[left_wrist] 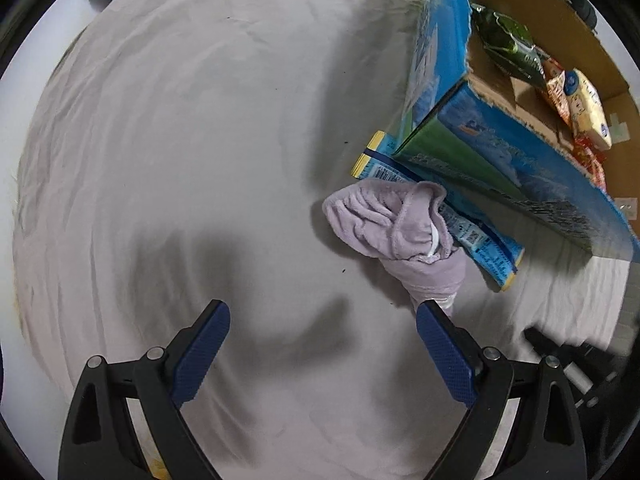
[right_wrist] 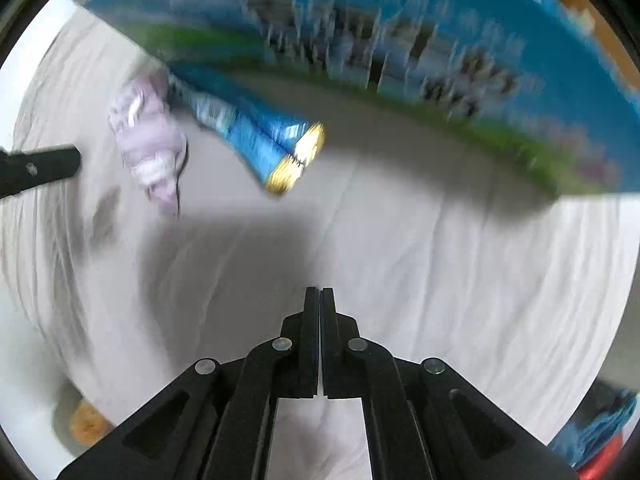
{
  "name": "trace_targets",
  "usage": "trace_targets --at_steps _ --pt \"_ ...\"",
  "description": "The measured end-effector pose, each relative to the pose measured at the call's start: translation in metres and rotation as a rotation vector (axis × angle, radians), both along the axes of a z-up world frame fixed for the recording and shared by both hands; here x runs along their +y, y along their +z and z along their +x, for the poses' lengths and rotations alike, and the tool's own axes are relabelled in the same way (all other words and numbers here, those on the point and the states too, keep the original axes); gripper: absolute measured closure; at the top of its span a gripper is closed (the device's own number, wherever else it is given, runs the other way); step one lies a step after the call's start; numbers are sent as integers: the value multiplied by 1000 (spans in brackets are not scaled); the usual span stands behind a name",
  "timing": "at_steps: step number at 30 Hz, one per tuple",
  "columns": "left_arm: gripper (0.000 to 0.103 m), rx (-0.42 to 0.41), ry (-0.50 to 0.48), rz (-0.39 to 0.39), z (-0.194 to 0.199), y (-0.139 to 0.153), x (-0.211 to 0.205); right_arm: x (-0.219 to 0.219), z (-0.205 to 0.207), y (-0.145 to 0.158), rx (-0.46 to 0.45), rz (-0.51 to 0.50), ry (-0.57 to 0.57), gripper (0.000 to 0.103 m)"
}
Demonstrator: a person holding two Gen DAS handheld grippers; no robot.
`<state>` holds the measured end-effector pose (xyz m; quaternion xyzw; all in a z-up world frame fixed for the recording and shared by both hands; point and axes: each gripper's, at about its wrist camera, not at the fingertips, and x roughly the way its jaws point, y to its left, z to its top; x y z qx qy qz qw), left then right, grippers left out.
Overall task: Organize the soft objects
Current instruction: 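Lower the right tool onto the blue-and-gold stick packet and close it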
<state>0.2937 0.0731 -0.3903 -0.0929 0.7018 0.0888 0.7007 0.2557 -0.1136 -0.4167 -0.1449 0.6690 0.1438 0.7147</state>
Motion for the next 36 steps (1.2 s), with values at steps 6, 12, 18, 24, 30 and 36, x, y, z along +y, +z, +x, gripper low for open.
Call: trace_targets --at_steps 6,12,18,24,30,36 --pt "7 13 1 35 -2 -9 -8 31 25 3 -128 -25 136 91" --pt "7 27 27 33 -2 -16 -3 58 26 -10 -142 -68 207 91" --pt "8 30 42 20 0 -20 2 57 19 6 -80 65 199 79" --pt "8 50 63 10 -2 -27 9 72 -1 -9 -101 33 235 19" --pt "8 53 65 16 -6 -37 24 77 2 -23 -162 11 242 59" --pt "8 58 85 2 -2 -45 33 81 -32 -21 -169 43 224 64"
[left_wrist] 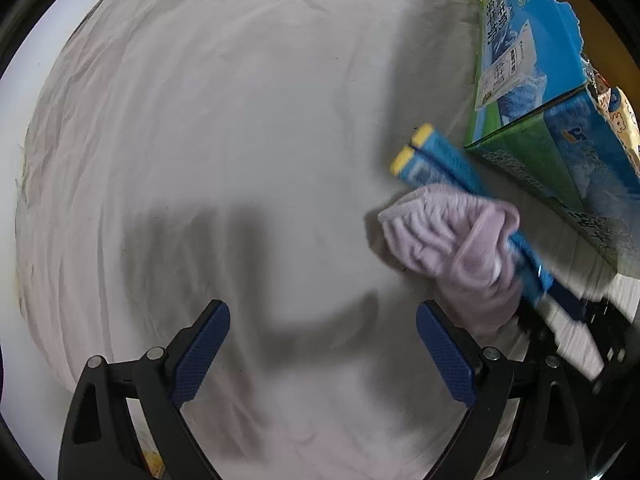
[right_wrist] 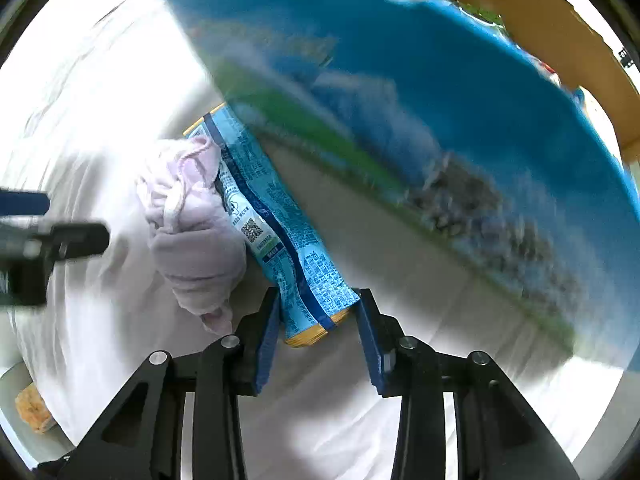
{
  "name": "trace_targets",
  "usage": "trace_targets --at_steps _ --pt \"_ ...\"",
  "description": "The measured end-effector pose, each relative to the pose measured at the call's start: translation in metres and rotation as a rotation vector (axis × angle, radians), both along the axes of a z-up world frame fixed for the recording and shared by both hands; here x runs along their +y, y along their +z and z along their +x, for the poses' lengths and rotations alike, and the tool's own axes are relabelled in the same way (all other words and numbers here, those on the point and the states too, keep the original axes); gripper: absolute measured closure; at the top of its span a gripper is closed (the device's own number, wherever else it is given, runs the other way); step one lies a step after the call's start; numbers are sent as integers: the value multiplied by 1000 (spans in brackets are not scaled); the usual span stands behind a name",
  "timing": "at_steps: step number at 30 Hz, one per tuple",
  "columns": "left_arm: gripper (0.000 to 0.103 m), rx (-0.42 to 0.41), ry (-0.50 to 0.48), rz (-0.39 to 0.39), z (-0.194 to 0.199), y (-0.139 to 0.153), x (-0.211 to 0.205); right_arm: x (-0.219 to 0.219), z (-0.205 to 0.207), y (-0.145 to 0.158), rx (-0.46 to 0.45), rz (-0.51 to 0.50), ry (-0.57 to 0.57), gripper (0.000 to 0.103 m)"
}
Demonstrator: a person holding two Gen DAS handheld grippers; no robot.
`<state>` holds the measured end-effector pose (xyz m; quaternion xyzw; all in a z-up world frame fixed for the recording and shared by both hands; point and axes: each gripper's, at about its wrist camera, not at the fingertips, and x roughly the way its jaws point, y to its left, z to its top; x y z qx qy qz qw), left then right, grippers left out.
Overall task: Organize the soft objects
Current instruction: 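Lower the right tool onto the blue-and-gold stick packet and close it, then grasp the lilac cloth with the left tool while the right tool lifts the stick packet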
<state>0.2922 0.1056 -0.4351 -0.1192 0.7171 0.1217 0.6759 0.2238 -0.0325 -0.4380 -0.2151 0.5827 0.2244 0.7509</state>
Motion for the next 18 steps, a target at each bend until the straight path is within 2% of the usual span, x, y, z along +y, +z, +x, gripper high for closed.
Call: trace_targets --at_steps 3,4,12,16,18 --pt "8 -4 -12 -15 -9 5 -5 -12 -26 -3 7 -9 -61 65" --pt "8 -4 -15 -24 -8 4 -8 -20 -34 -4 47 26 -86 65" --pt "7 21 7 -138 10 -16 -37 -105 -97 -24 159 4 -431 65" --pt "6 7 58 -233 26 -23 -47 -122 -115 -30 213 13 -477 64" --pt "6 13 66 -246 33 -24 -52 -134 -114 -31 242 17 -493 61"
